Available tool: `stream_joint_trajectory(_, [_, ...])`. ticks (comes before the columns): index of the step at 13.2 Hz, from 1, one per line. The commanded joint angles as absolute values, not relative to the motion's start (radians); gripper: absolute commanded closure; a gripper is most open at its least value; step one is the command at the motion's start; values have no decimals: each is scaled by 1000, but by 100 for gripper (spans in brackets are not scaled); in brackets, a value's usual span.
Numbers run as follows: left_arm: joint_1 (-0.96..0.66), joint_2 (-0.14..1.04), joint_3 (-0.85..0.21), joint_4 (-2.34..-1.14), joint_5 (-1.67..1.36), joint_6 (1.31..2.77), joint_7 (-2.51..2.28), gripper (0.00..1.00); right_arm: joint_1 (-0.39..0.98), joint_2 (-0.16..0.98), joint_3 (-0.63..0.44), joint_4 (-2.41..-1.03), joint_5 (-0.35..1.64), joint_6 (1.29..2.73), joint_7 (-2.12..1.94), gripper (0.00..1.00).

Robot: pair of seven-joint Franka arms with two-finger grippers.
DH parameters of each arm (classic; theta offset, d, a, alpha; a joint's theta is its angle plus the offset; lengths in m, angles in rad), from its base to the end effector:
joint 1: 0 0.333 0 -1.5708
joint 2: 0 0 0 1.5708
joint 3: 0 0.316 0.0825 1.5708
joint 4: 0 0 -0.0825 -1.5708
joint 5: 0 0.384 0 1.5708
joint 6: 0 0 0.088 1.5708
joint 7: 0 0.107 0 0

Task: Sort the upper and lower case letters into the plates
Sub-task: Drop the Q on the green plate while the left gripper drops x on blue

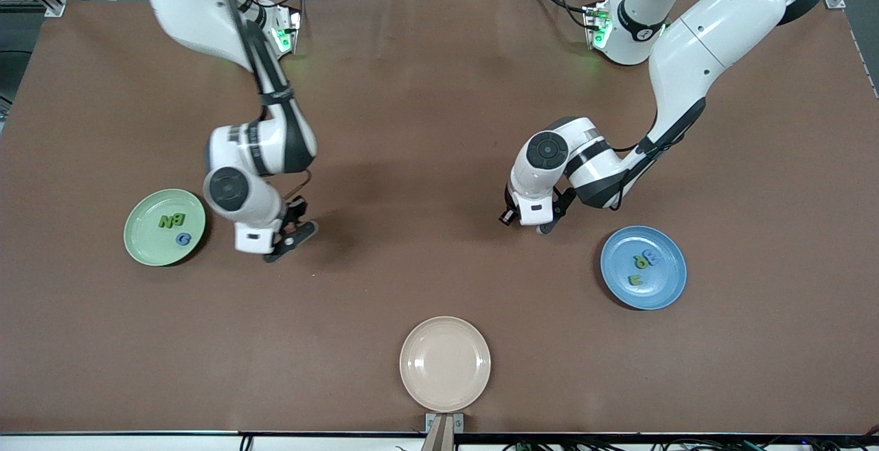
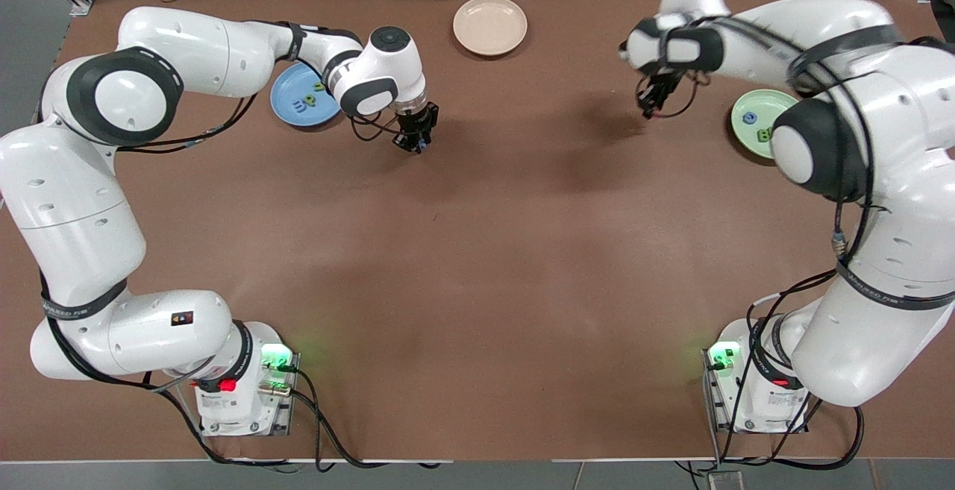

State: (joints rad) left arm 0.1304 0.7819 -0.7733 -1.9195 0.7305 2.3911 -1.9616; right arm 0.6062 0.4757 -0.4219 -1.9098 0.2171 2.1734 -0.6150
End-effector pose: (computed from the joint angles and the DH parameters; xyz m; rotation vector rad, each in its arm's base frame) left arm 0.5045 -0.3519 0.1763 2.8041 1.3631 -0.0549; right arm 0.5950 0.1300 0.2528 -2.9379 -1.0509 0.2529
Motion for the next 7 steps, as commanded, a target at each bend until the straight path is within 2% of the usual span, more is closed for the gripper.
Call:
stream_joint_trajectory(1, [124,782,-761,-1916,755,2379,-1973,94,422,417,-405,-1917,225,2121,-823,79])
stream_joint_trajectory(2, [123,782,-759,-1914,755,2379,-1974,99,352,420,-405,-1919,224,2126,-880,79])
stream_joint_trajectory(5, [124,775,-756,-1850,756,2369,-1964,100,201,429,-405,-1942,224,2176,-975,79])
stream_joint_trajectory(7, [127,775,-756,-1754,755,2260,-1881,100,149,434,-403,-1977,224,2233,-977,79])
